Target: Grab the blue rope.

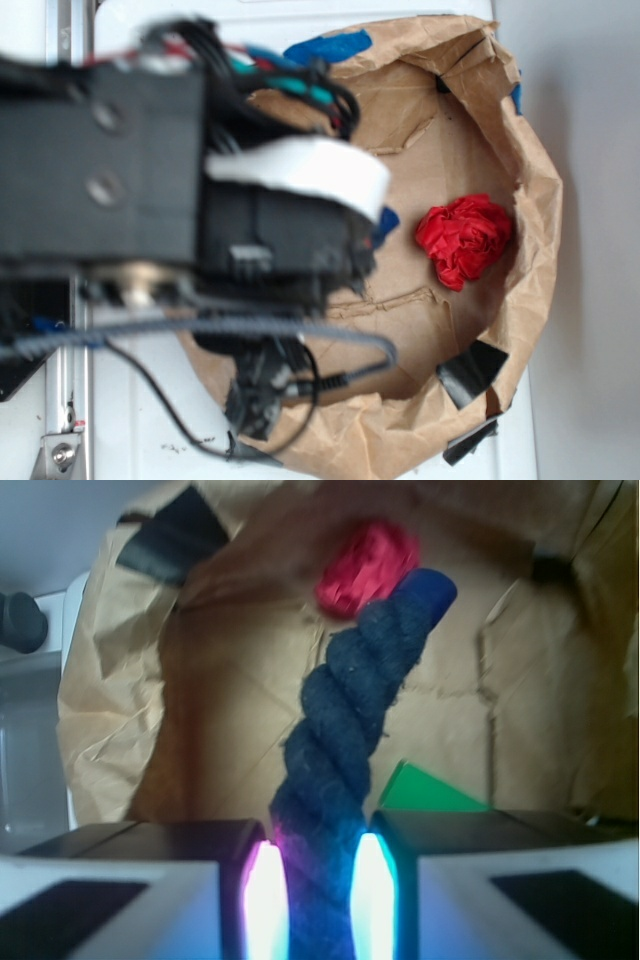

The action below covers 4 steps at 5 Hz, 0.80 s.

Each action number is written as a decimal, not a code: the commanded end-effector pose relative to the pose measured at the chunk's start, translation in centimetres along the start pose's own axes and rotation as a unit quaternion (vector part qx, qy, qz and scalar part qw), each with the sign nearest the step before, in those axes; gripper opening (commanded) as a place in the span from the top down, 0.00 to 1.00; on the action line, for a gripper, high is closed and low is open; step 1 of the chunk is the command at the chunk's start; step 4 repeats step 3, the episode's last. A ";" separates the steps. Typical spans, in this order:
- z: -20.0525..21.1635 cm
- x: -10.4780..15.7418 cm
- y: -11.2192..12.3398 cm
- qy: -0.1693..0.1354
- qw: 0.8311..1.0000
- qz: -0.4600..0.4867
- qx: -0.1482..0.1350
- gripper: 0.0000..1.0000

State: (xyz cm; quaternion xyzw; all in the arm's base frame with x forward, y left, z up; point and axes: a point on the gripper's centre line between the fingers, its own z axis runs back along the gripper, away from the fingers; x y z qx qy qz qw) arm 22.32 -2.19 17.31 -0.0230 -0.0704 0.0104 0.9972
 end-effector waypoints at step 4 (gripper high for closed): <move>0.9 4.1 2.2 -0.040 0.999 -0.002 0.013 1.00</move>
